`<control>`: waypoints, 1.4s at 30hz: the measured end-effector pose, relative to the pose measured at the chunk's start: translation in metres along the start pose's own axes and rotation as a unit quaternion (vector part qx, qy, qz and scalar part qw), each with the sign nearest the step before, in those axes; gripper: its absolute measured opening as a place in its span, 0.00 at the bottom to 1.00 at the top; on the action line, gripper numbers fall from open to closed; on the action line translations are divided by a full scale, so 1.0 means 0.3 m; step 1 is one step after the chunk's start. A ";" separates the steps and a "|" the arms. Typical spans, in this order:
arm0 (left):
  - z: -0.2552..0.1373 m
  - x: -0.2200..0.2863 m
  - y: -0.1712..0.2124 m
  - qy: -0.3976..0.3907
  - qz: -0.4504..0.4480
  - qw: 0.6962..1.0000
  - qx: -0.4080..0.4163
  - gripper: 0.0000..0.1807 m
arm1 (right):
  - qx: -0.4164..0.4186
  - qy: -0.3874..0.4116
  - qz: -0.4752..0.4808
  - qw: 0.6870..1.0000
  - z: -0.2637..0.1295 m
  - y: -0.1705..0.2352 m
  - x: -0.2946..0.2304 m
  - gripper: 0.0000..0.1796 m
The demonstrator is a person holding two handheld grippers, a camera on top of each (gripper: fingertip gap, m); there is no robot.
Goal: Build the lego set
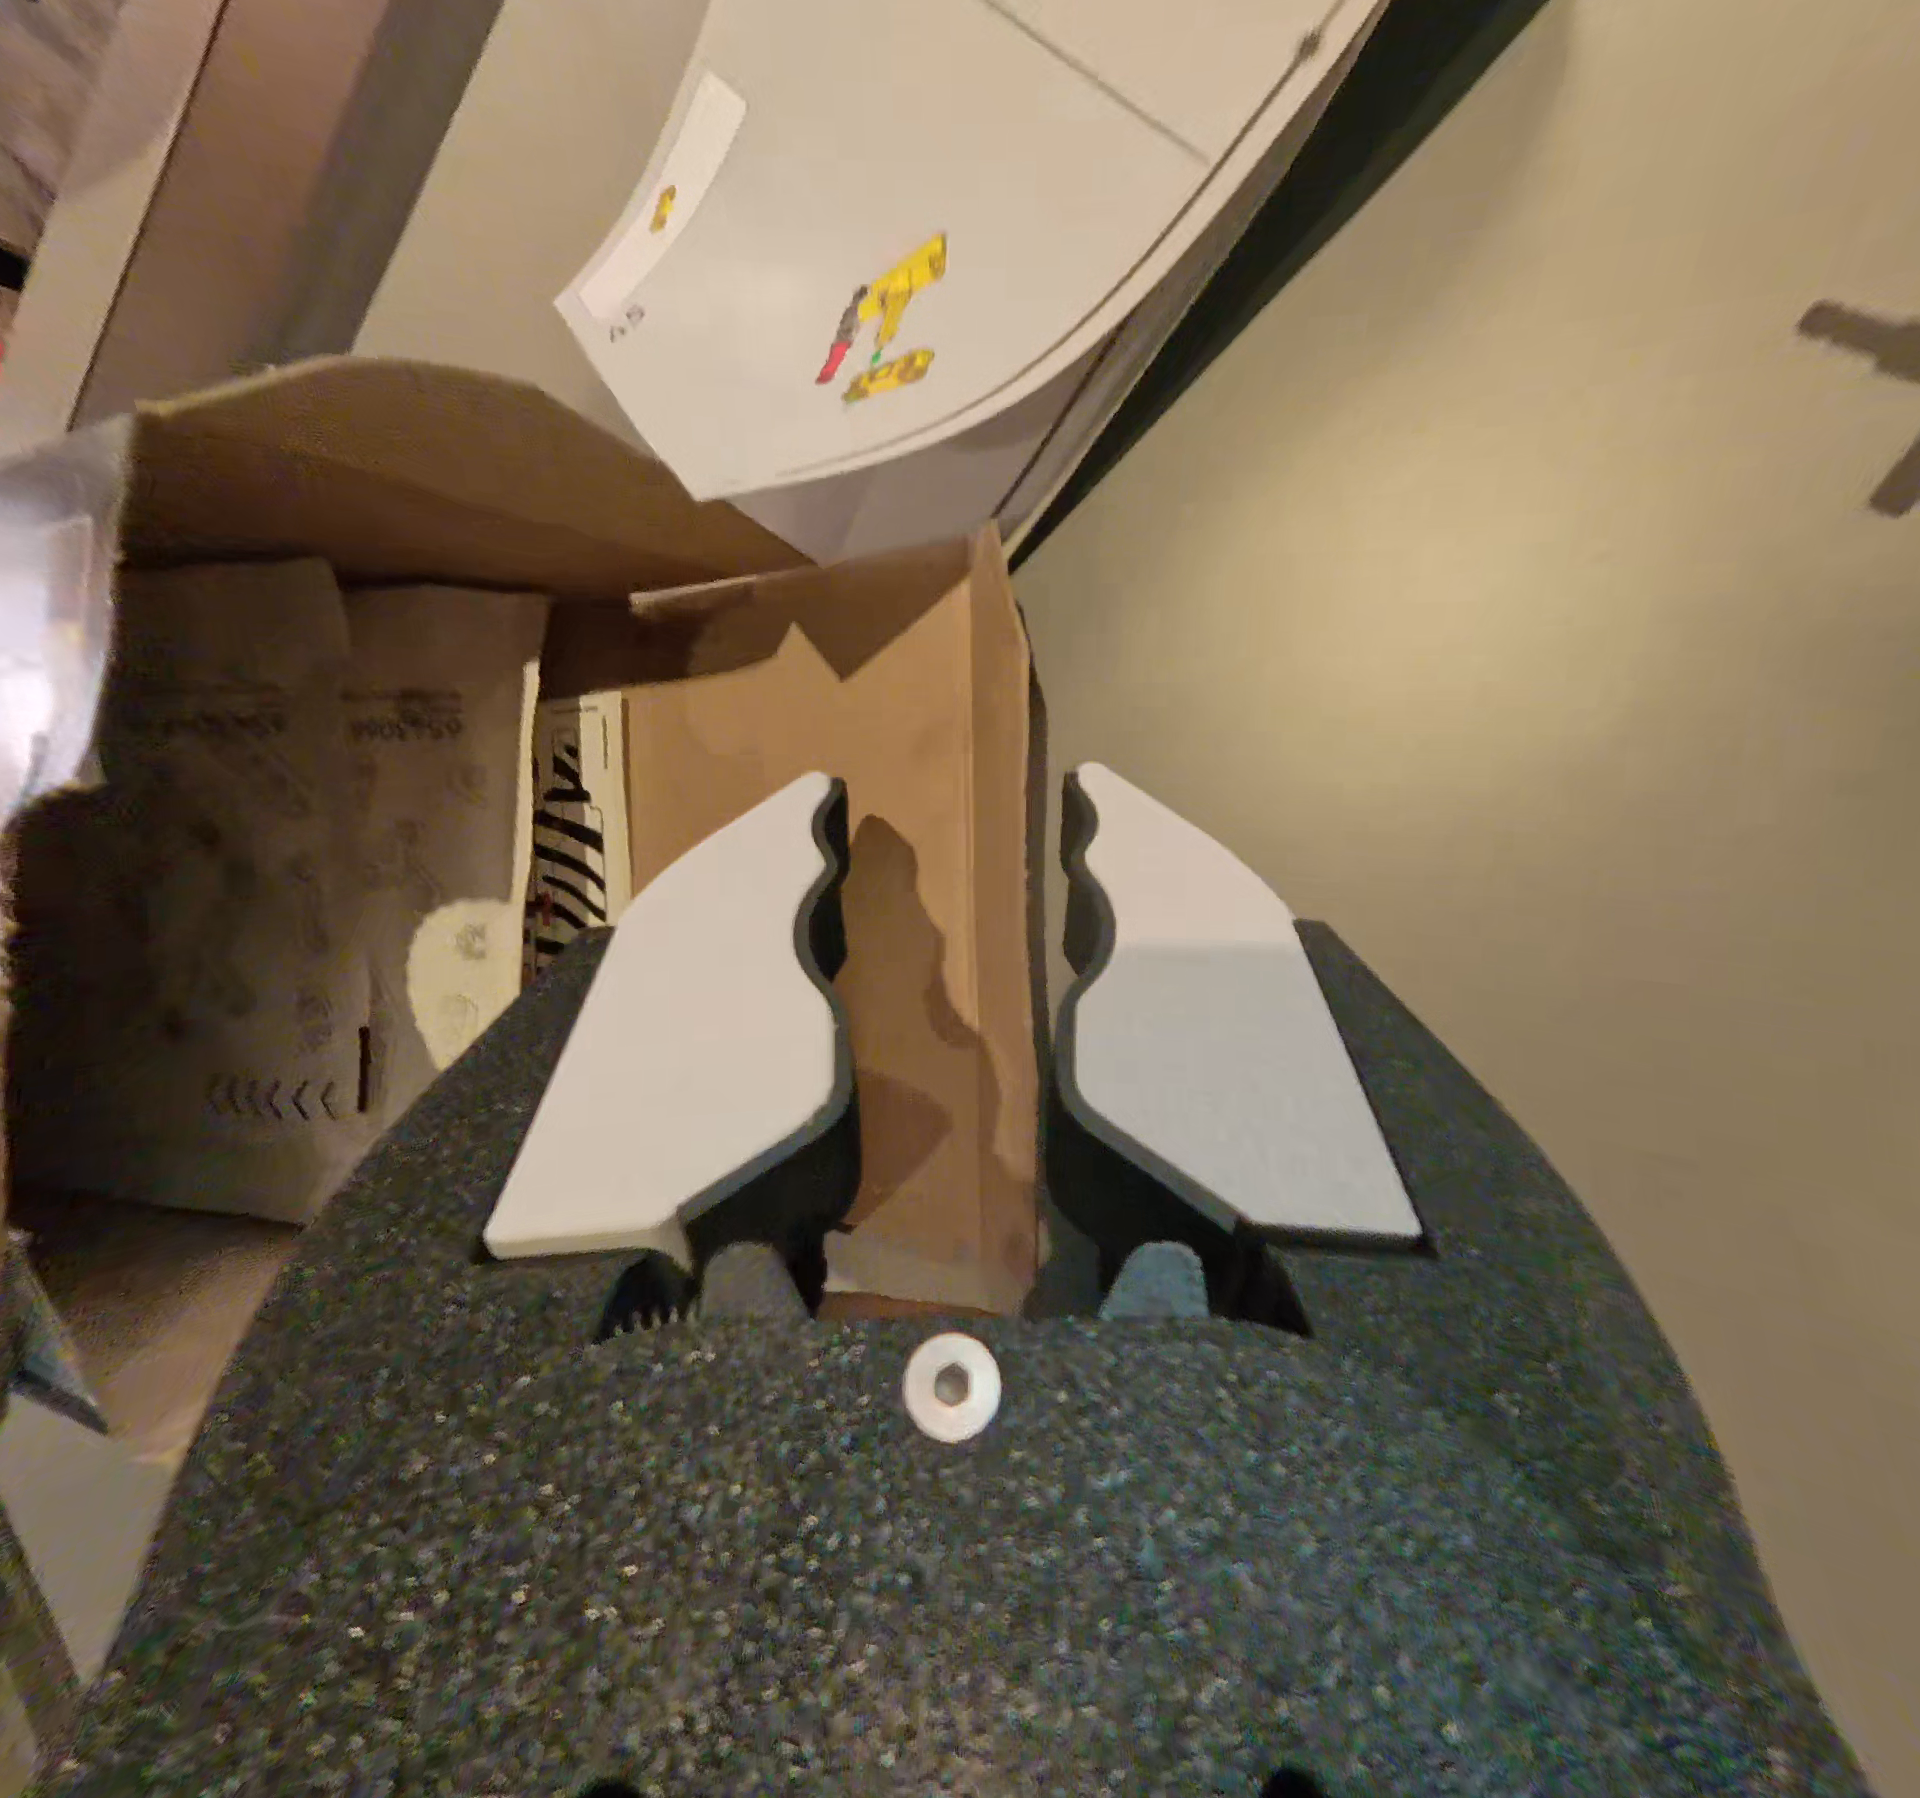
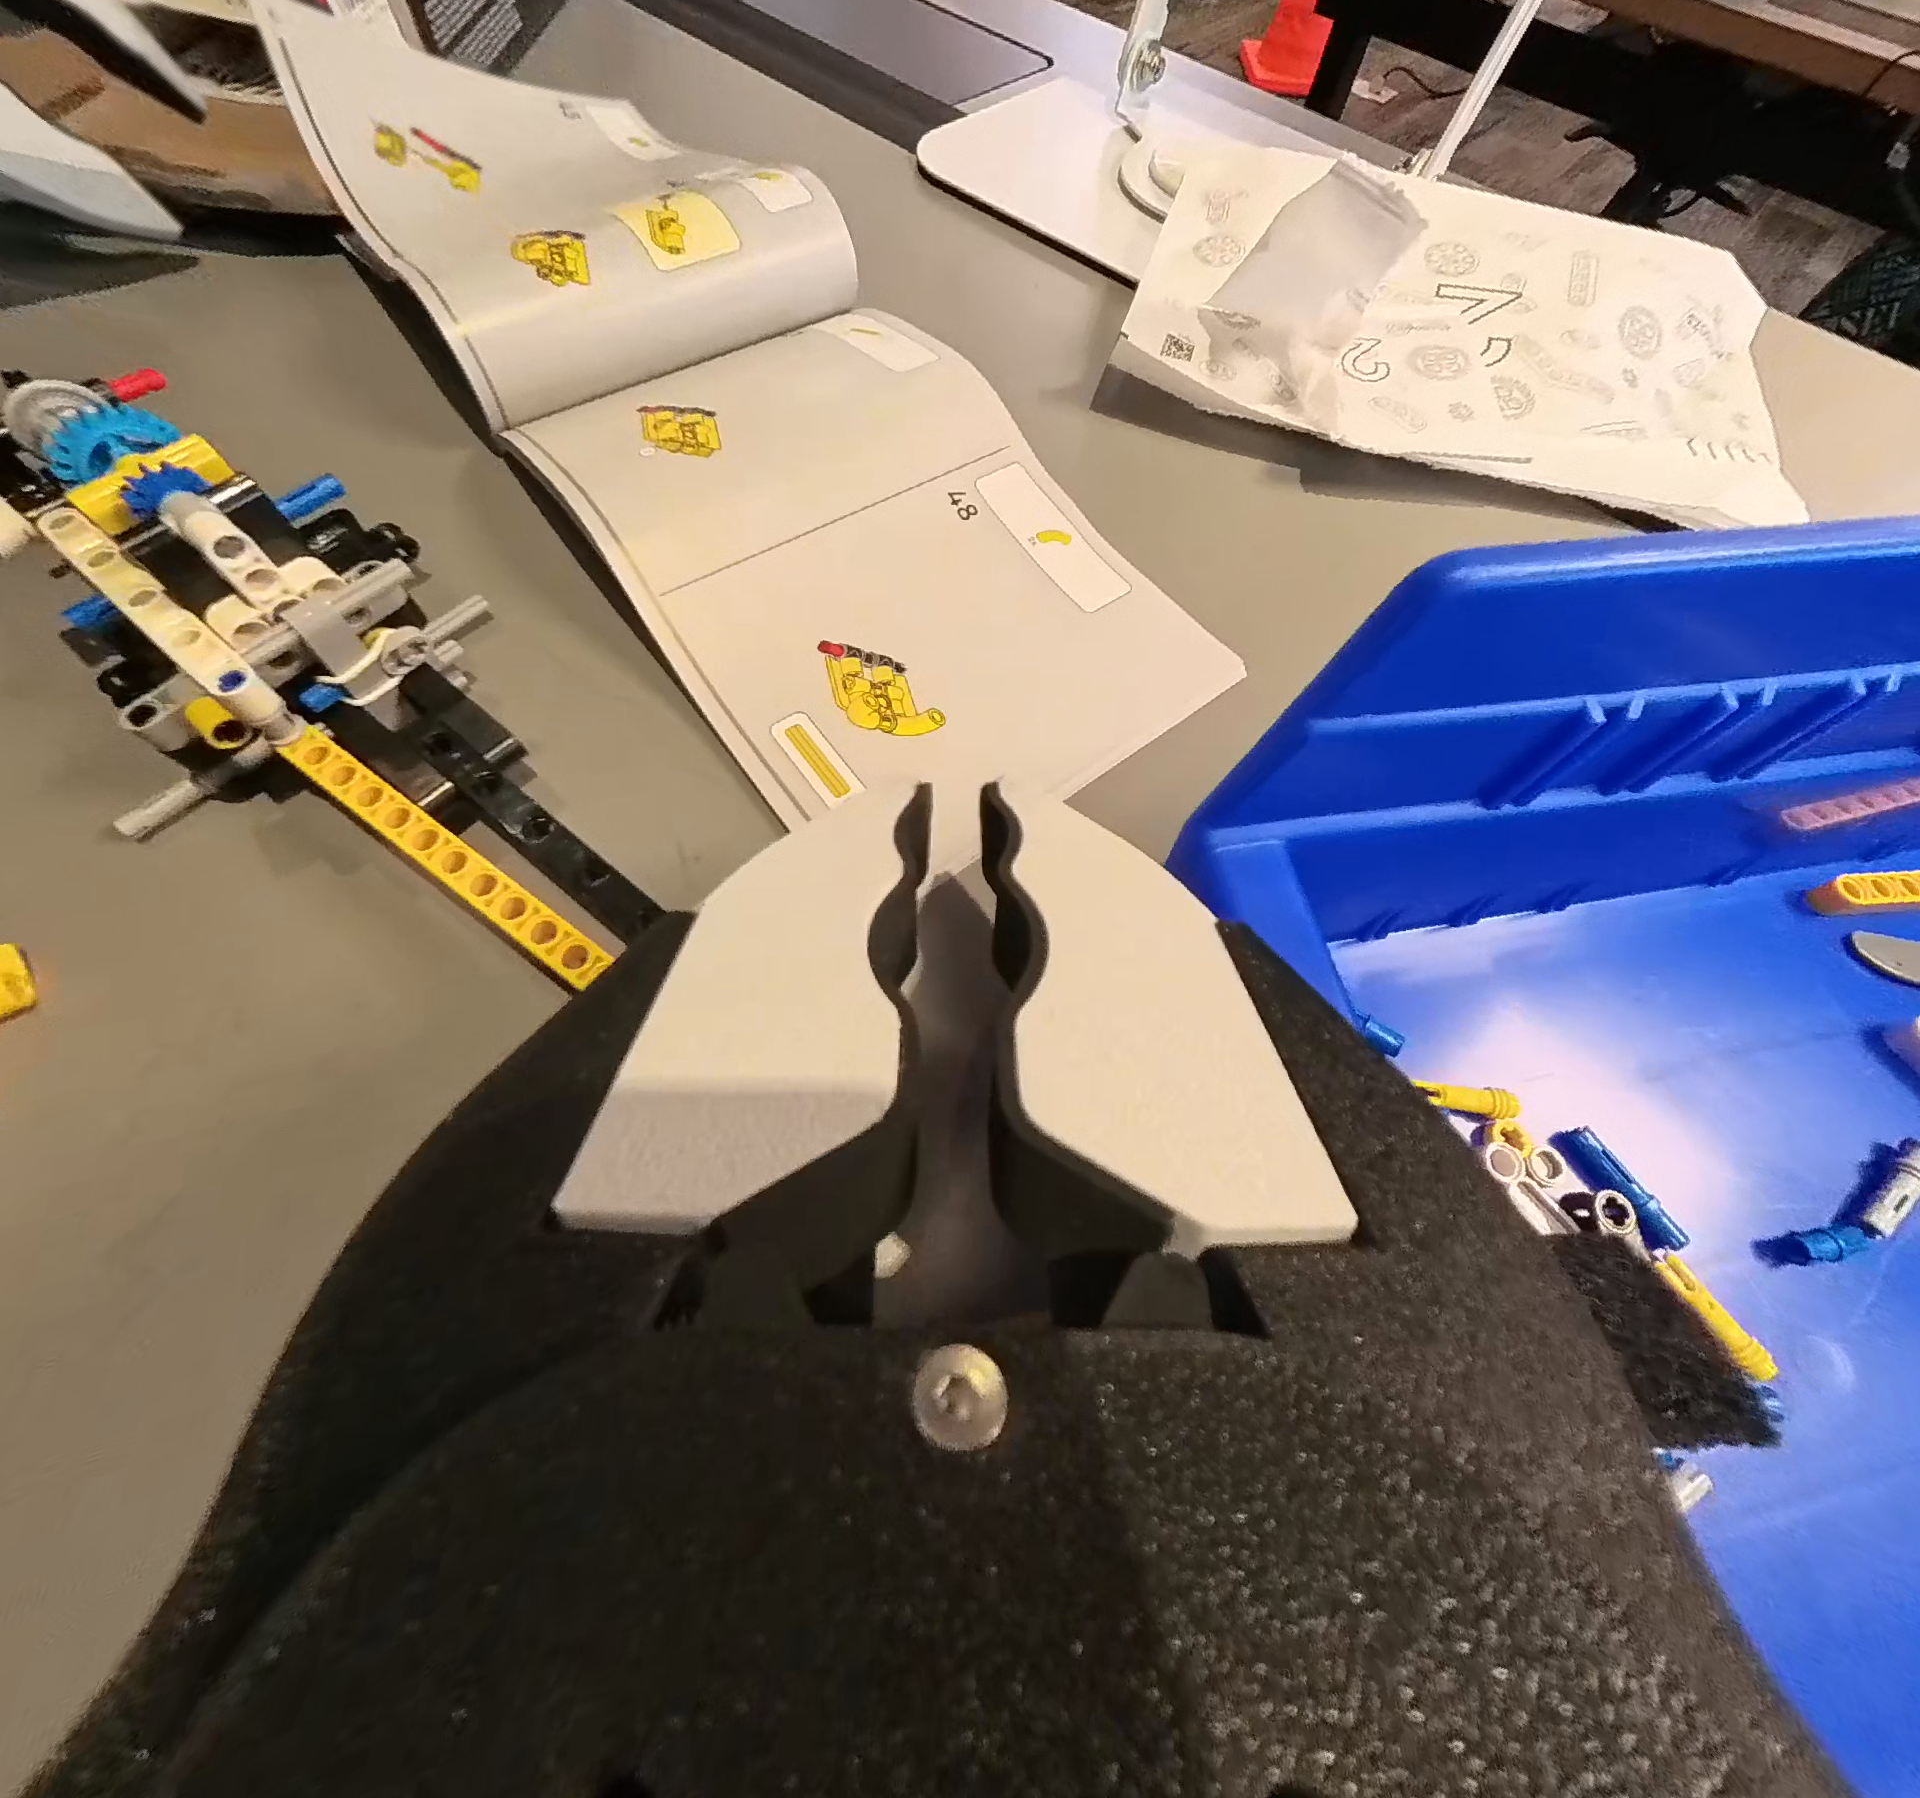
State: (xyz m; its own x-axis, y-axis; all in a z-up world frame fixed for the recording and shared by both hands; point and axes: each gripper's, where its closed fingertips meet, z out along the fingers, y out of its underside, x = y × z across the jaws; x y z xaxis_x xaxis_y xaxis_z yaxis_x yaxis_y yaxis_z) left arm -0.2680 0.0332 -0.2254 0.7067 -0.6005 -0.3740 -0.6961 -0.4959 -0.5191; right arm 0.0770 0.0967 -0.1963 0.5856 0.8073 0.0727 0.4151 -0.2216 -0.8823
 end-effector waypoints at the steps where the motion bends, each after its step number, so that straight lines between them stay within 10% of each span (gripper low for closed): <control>1: 0.001 0.001 0.009 0.000 0.001 1.000 -0.003 0.22 | 0.000 0.002 0.002 1.000 0.000 0.001 0.002 0.05; 12: 0.007 0.011 0.050 -0.012 0.023 0.999 -0.046 0.01 | -0.004 0.006 0.000 1.000 0.003 0.003 0.004 0.05; 42: -0.020 -0.056 0.004 -0.078 -0.007 0.997 -0.017 0.11 | -0.014 -0.009 -0.026 1.000 0.010 0.012 -0.025 0.05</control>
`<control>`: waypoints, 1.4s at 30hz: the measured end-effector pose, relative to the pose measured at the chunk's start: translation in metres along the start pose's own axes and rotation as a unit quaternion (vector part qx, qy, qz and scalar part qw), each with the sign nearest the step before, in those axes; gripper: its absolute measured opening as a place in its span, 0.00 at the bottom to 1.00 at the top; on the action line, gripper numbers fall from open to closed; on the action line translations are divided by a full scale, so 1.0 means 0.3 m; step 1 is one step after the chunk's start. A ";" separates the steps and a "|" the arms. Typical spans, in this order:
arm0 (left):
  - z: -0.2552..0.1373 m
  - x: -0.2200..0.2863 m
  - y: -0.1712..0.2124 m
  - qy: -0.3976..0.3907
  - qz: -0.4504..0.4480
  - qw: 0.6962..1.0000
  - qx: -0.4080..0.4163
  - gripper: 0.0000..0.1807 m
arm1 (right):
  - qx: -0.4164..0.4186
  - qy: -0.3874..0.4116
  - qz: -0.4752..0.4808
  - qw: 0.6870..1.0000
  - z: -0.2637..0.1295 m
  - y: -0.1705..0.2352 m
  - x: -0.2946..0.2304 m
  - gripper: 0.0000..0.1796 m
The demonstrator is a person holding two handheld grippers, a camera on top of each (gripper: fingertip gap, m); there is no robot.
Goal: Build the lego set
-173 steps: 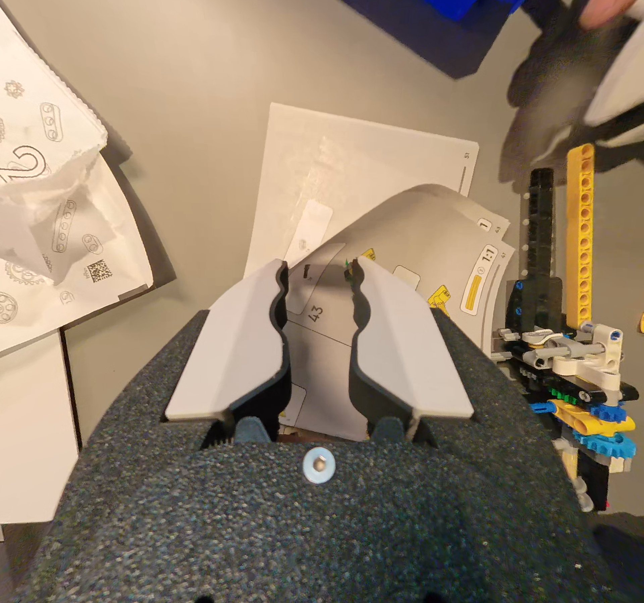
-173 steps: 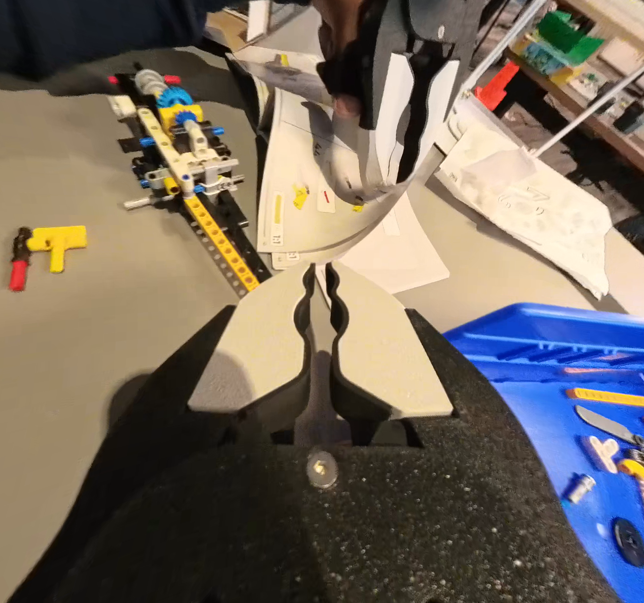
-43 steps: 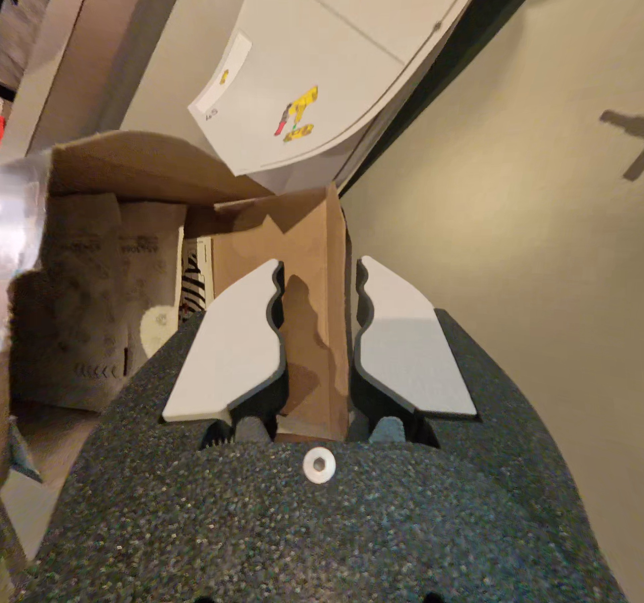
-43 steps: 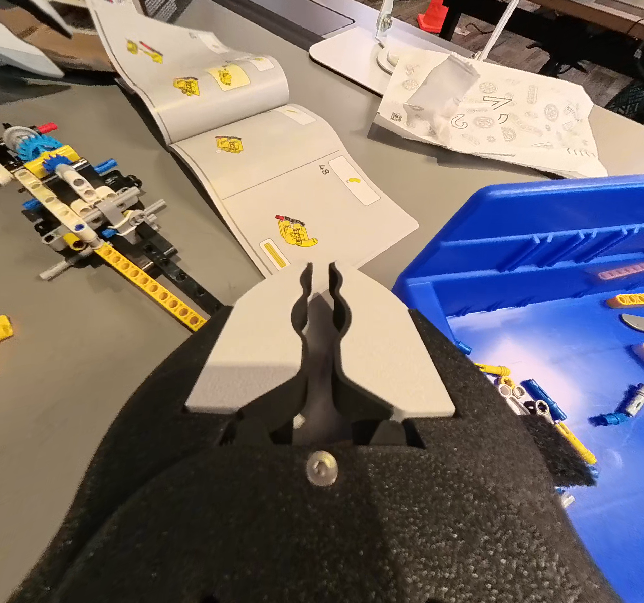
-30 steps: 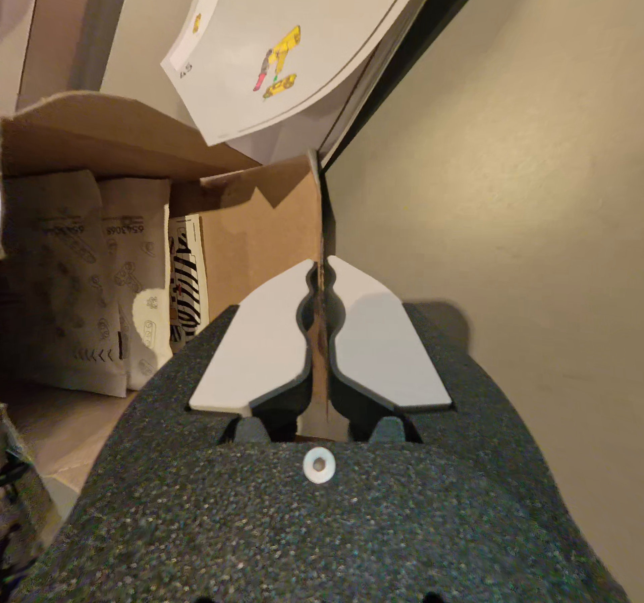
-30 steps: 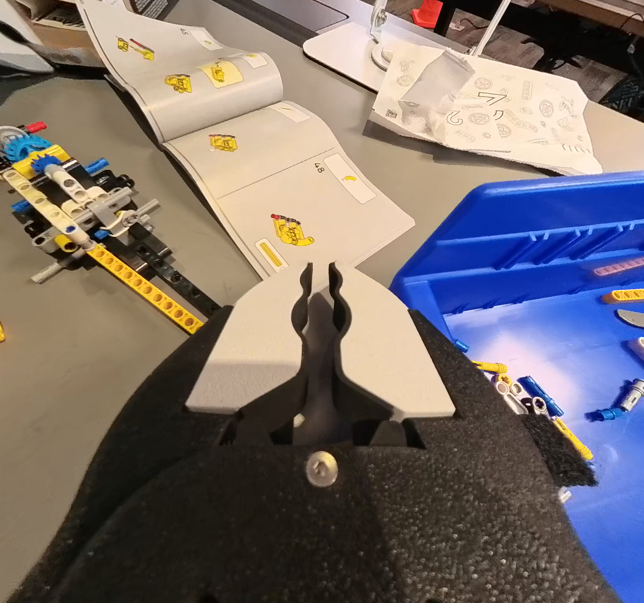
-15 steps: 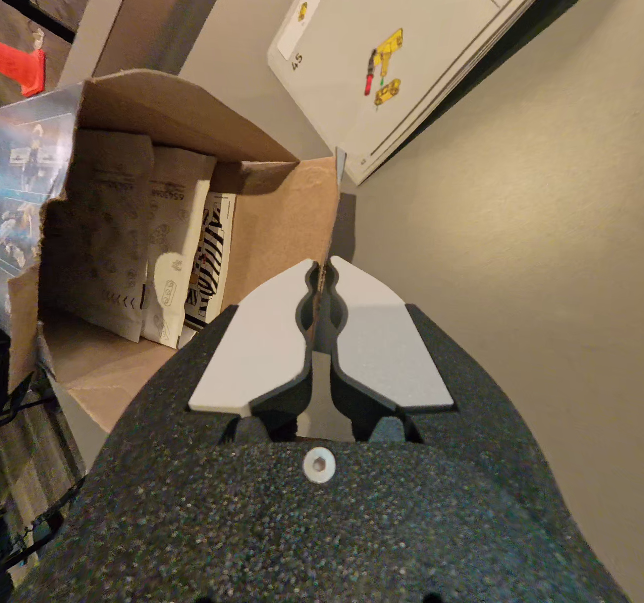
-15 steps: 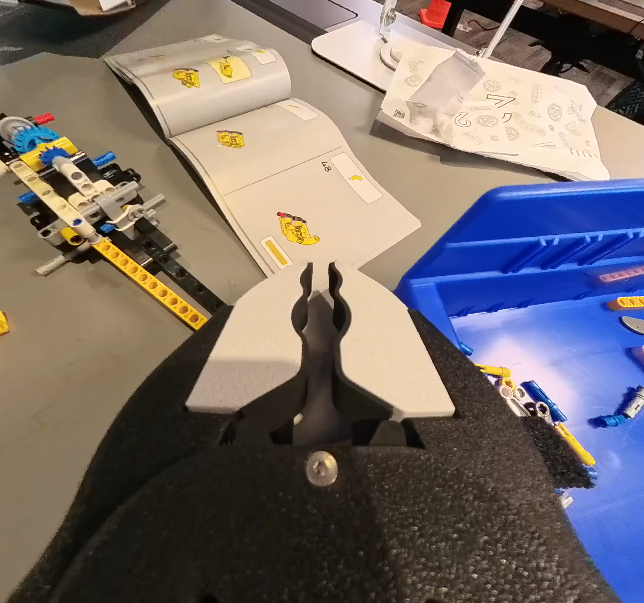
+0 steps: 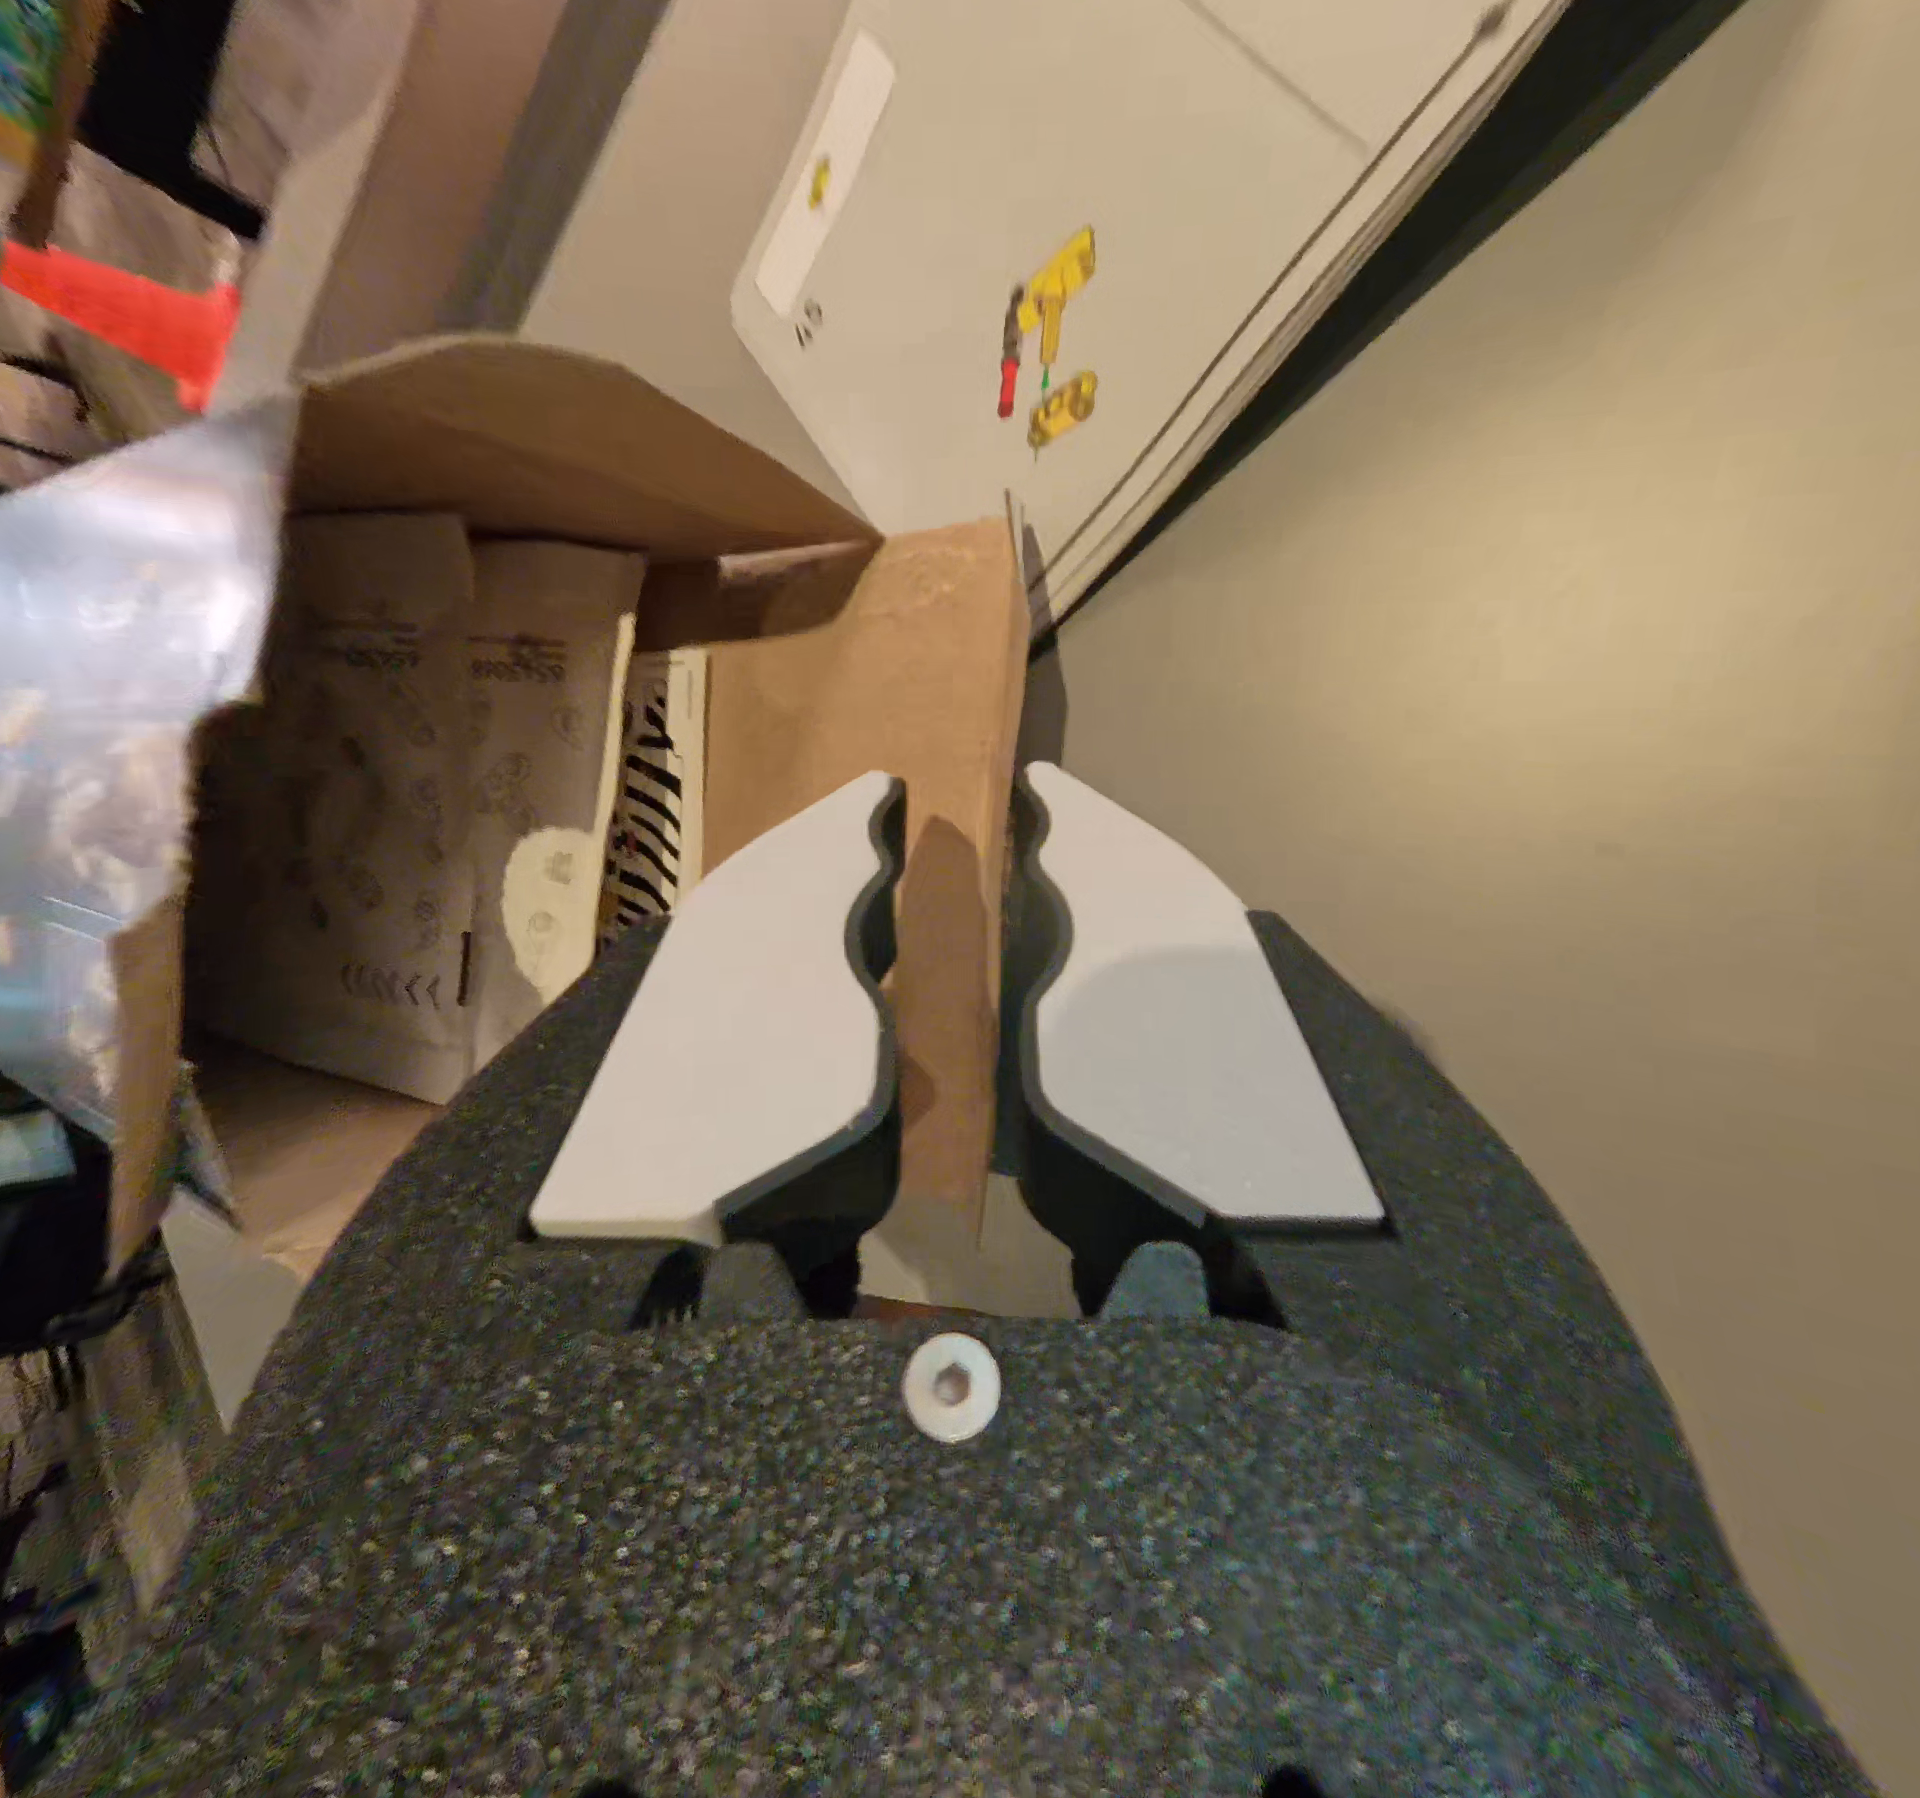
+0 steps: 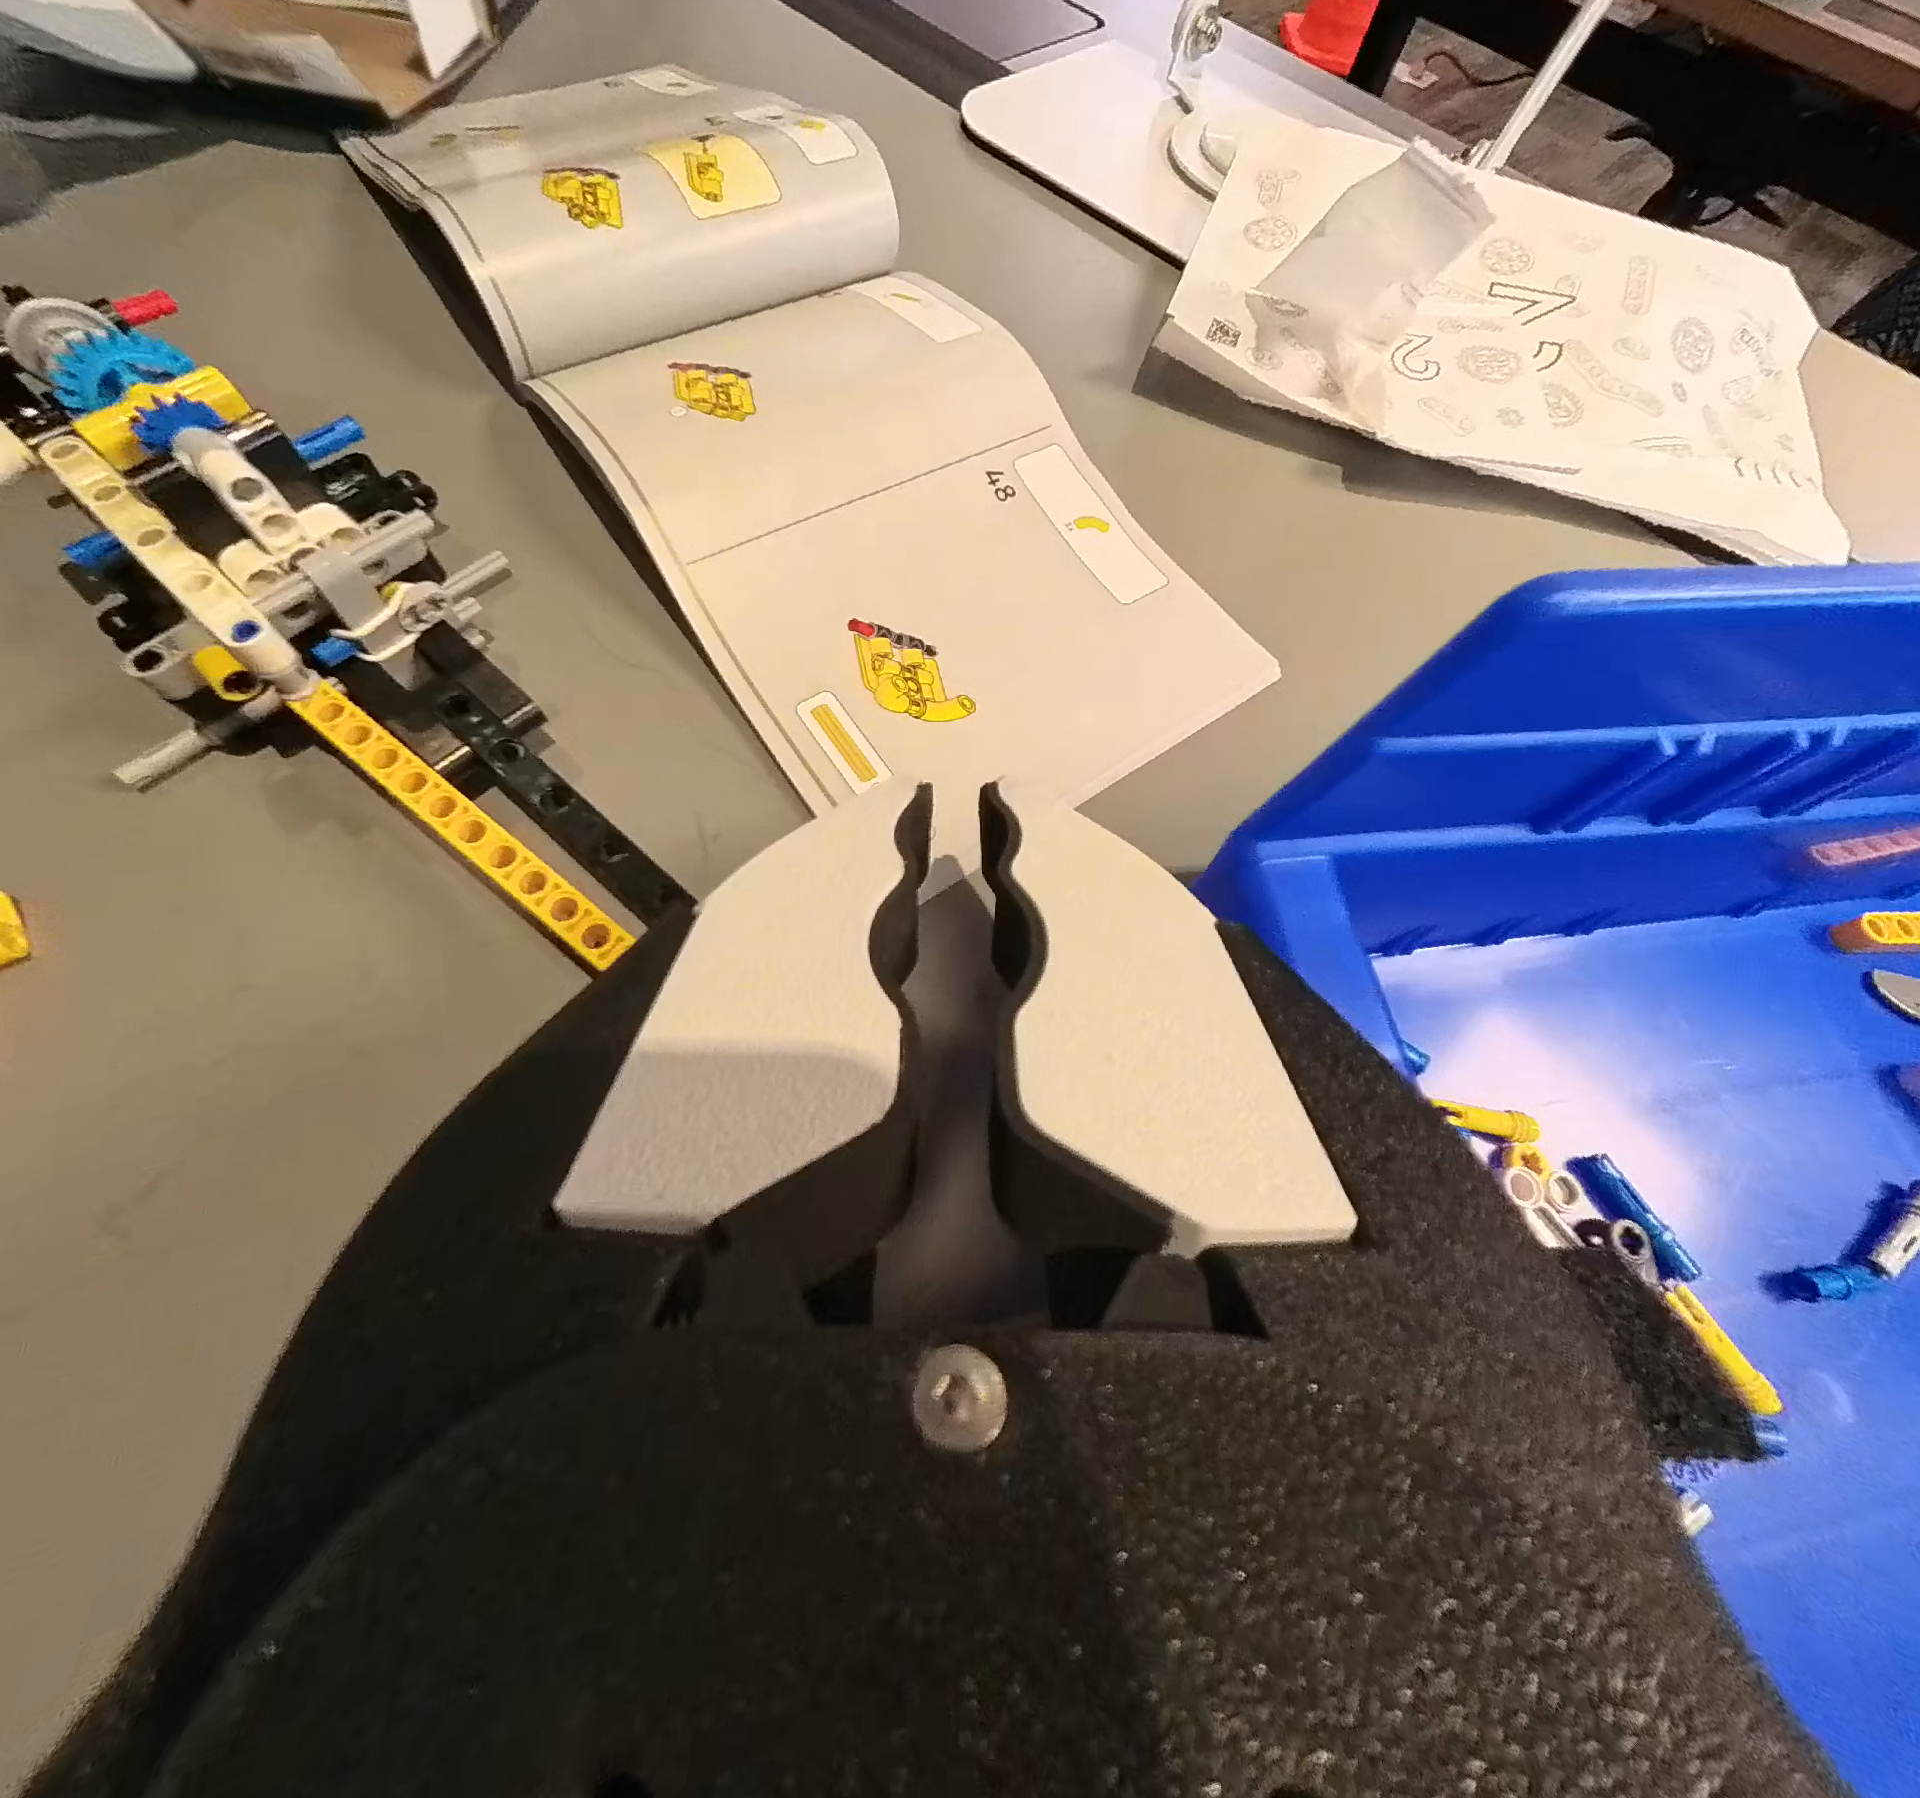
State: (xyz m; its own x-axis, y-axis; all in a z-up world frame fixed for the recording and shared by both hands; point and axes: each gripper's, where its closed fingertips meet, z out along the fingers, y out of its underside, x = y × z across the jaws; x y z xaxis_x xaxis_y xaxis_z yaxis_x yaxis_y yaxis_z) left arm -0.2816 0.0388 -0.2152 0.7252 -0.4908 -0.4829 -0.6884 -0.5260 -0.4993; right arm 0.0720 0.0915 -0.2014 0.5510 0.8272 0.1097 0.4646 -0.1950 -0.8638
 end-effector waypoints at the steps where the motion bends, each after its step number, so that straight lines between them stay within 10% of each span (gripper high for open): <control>1: -0.010 -0.004 -0.021 -0.004 0.000 1.000 0.019 0.13 | -0.002 -0.001 -0.003 1.000 0.000 0.001 -0.003 0.05; 19: -0.210 -0.022 -0.374 0.014 -0.216 0.855 0.471 0.00 | -0.019 -0.005 -0.046 0.999 -0.001 0.022 -0.037 0.05; 42: -0.094 0.017 -0.329 0.059 -0.304 0.875 0.372 0.00 | -0.042 -0.017 -0.046 0.998 0.009 0.042 -0.046 0.05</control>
